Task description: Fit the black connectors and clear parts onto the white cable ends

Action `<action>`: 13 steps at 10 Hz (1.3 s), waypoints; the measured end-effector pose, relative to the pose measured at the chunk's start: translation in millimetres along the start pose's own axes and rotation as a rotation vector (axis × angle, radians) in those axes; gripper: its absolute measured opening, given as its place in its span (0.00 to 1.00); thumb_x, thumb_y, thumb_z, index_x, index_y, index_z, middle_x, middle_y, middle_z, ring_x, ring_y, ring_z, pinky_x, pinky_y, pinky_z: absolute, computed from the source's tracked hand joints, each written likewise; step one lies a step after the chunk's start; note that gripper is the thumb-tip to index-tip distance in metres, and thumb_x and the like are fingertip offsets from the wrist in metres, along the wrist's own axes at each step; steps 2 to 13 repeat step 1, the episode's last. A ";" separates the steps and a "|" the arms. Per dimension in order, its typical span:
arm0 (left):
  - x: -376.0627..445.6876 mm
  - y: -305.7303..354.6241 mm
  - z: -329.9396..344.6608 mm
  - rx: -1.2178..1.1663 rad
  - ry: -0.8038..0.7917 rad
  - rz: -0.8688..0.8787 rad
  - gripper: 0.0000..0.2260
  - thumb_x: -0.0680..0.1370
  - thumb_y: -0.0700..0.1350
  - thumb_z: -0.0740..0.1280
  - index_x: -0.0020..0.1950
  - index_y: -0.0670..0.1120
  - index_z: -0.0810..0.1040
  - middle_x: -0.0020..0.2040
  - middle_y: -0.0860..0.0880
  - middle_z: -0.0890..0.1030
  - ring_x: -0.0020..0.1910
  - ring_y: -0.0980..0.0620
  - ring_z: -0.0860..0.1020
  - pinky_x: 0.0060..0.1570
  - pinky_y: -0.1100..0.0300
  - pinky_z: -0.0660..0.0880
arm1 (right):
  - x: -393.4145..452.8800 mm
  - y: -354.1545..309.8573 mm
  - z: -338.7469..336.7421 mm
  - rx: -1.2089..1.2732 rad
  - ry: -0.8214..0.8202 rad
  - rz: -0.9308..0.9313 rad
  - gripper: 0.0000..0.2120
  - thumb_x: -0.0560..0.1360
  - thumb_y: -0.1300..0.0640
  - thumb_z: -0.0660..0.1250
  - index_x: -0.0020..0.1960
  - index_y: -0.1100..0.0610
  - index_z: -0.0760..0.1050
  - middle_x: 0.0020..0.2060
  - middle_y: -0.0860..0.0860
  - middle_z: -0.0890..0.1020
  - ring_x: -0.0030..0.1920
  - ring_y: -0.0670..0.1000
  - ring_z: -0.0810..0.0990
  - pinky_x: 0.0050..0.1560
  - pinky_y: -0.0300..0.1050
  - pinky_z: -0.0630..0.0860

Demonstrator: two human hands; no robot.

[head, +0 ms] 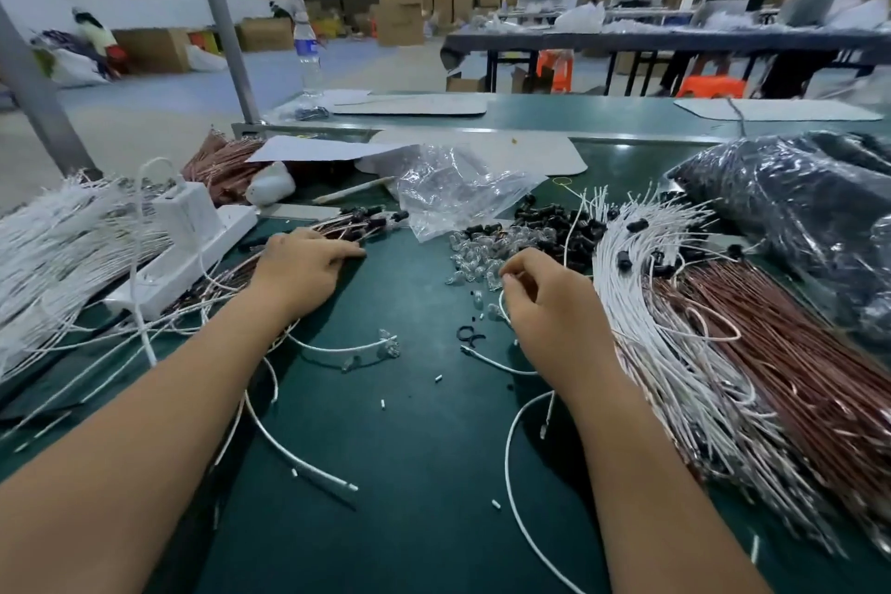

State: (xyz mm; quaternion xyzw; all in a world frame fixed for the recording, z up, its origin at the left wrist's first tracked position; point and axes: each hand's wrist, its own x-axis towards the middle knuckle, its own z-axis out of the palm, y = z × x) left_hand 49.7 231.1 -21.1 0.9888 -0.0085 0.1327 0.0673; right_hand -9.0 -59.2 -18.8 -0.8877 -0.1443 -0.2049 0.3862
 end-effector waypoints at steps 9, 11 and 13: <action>0.6 31.3 -10.5 0.234 -0.124 -0.084 0.22 0.78 0.44 0.57 0.66 0.66 0.71 0.74 0.57 0.66 0.76 0.49 0.53 0.68 0.42 0.48 | 0.1 0.2 -2.1 -0.017 -0.004 0.008 0.05 0.79 0.58 0.62 0.47 0.53 0.76 0.27 0.44 0.73 0.24 0.43 0.68 0.26 0.36 0.65; 0.6 31.3 -10.5 0.234 -0.124 -0.084 0.22 0.78 0.44 0.57 0.66 0.66 0.71 0.74 0.57 0.66 0.76 0.49 0.53 0.68 0.42 0.48 | 0.1 0.2 -2.1 -0.017 -0.004 0.008 0.05 0.79 0.58 0.62 0.47 0.53 0.76 0.27 0.44 0.73 0.24 0.43 0.68 0.26 0.36 0.65; 0.6 31.3 -10.5 0.234 -0.124 -0.084 0.22 0.78 0.44 0.57 0.66 0.66 0.71 0.74 0.57 0.66 0.76 0.49 0.53 0.68 0.42 0.48 | 0.1 0.2 -2.1 -0.017 -0.004 0.008 0.05 0.79 0.58 0.62 0.47 0.53 0.76 0.27 0.44 0.73 0.24 0.43 0.68 0.26 0.36 0.65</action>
